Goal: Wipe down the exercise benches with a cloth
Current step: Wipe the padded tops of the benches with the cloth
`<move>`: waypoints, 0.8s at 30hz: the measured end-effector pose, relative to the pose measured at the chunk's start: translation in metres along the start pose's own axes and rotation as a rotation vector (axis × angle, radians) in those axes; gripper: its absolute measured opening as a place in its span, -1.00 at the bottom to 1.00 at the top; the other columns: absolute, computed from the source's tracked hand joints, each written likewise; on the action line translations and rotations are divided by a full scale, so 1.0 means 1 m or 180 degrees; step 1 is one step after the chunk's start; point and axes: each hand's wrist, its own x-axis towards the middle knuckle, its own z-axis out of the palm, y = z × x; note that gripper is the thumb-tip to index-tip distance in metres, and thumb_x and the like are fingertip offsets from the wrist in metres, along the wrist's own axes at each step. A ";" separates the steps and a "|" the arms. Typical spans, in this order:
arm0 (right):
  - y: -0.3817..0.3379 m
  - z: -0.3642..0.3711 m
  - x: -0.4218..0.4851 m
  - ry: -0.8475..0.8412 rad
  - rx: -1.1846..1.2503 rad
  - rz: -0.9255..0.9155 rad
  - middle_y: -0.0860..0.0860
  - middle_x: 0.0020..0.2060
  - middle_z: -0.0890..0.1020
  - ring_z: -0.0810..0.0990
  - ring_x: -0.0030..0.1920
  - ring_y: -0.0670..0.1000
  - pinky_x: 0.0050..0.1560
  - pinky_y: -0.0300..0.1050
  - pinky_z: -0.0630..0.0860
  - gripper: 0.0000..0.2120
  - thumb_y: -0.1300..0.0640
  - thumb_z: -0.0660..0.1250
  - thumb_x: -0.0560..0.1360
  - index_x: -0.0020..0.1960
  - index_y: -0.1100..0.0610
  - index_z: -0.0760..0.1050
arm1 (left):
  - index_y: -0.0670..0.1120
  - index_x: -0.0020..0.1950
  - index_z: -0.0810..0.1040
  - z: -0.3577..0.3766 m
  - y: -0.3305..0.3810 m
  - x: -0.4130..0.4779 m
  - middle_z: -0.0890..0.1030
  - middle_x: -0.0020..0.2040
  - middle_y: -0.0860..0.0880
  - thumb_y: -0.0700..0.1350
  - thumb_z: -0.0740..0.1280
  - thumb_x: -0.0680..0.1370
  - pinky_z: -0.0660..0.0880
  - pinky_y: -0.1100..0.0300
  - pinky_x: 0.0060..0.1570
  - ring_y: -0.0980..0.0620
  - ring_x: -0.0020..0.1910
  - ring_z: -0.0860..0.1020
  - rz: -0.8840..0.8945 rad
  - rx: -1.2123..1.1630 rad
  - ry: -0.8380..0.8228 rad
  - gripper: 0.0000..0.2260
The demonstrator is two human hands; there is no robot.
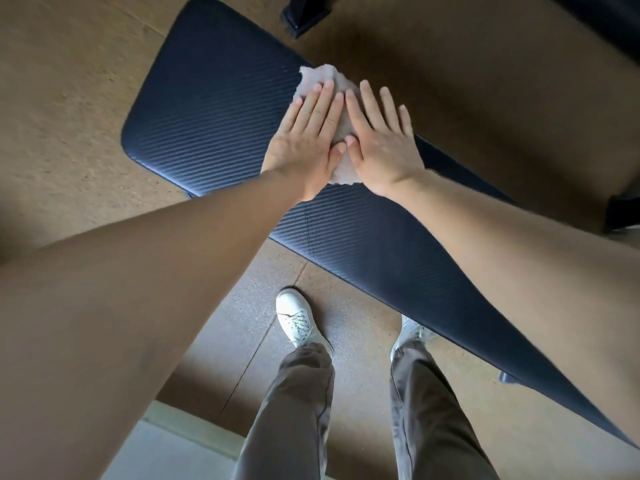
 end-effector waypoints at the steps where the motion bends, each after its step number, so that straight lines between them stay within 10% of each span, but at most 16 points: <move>1: -0.005 0.005 -0.011 0.0045 -0.0088 0.0025 0.13 0.67 -0.03 -0.06 0.65 0.26 0.60 0.29 -0.01 -0.41 -0.12 -0.09 0.71 0.68 0.05 -0.10 | -0.17 0.66 -0.25 0.003 0.000 -0.008 -0.20 0.68 -0.16 0.18 -0.28 0.71 -0.16 -0.04 0.64 -0.08 0.66 -0.21 0.0006 -0.0022 -0.0006 -0.38; 13: -0.108 0.055 -0.131 -0.0138 0.0167 -0.0041 0.06 0.67 0.00 -0.08 0.65 0.27 0.59 0.35 -0.03 -0.35 -0.01 0.16 0.64 0.68 -0.01 0.01 | -0.17 0.58 -0.48 0.032 -0.003 -0.162 -0.46 0.60 -0.18 0.21 -0.38 0.66 -0.20 -0.07 0.63 -0.11 0.61 -0.39 -0.0240 -0.0192 -0.0714 -0.35; 24: -0.060 0.010 -0.018 -0.0065 0.0066 -0.0607 0.04 0.67 0.03 -0.06 0.66 0.20 0.62 0.26 -0.03 -0.35 -0.26 -0.02 0.66 0.68 -0.05 0.01 | -0.10 0.63 -0.36 -0.006 -0.053 -0.072 -0.34 0.65 -0.08 0.23 -0.21 0.72 -0.22 0.02 0.63 -0.03 0.63 -0.32 -0.0308 -0.0203 -0.0616 -0.36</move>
